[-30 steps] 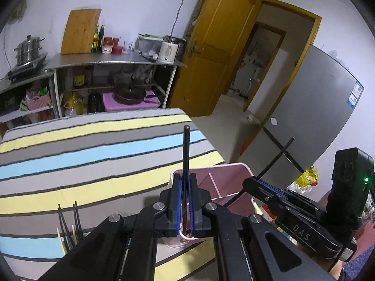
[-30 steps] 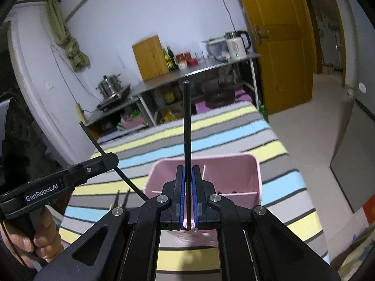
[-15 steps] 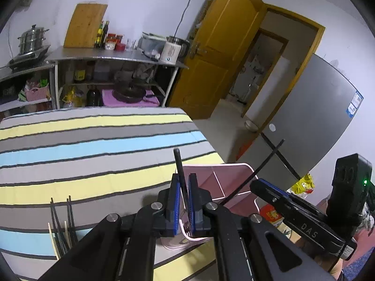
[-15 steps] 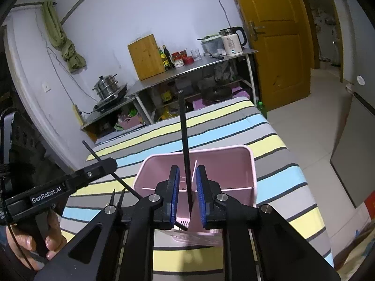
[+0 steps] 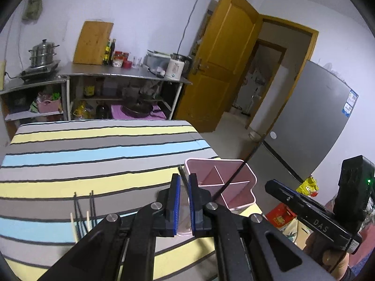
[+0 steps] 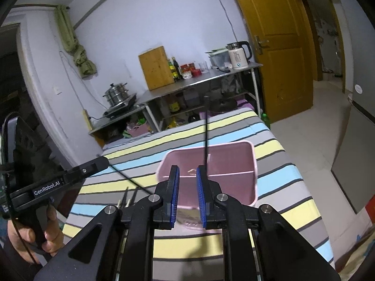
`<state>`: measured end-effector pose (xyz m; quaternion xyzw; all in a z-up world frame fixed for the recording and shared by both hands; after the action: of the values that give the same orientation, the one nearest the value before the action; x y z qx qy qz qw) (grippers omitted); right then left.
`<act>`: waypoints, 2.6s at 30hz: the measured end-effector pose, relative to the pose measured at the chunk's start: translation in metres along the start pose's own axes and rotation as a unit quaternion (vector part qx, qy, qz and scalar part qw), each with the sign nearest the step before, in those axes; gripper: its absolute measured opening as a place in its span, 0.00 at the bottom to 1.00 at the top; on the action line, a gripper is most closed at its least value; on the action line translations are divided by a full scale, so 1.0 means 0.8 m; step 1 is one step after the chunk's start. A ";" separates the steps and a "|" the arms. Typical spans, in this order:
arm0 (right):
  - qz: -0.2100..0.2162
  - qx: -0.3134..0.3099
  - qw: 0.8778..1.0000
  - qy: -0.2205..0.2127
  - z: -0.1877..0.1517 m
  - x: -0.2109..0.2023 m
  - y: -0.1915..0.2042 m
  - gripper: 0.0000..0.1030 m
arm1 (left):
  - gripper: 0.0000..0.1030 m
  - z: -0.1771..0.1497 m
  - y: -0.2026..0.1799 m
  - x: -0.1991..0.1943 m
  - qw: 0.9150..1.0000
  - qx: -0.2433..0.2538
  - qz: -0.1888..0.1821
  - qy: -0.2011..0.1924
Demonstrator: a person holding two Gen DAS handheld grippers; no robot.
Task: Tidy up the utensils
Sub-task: 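Lower the chopsticks into the pink holder and open both tools, then move the left tool back to the pile and grasp a wooden chopstick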
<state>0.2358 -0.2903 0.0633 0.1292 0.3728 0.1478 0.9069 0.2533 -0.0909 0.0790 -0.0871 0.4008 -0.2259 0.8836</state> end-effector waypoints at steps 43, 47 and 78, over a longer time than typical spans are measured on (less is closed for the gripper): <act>0.068 -0.077 0.984 0.147 -0.135 0.114 0.107 0.15 | 0.28 -0.176 0.218 0.035 0.981 -0.118 0.127 0.091; 0.067 -0.079 0.983 0.152 -0.140 0.118 0.109 0.15 | 0.28 -0.166 0.228 0.056 0.978 -0.113 0.144 0.095; 0.088 -0.141 0.968 0.187 -0.128 0.220 0.187 0.15 | 0.14 -0.167 0.288 0.044 0.971 -0.145 0.159 0.101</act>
<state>0.2562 -0.0754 -0.0677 0.0028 0.4980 0.2998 0.8137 0.2494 0.0994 -0.1103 -0.1263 0.5248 -0.0298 0.8413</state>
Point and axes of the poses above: each gripper's, at about its wrist camera, not at the fingertips, and x roughly the way its jaws point, y to its left, z to its top, the point moved 5 cm from there along x, roughly the way its jaws point, and after that the axes turned 10 degrees about y, right-handed, at the moved point
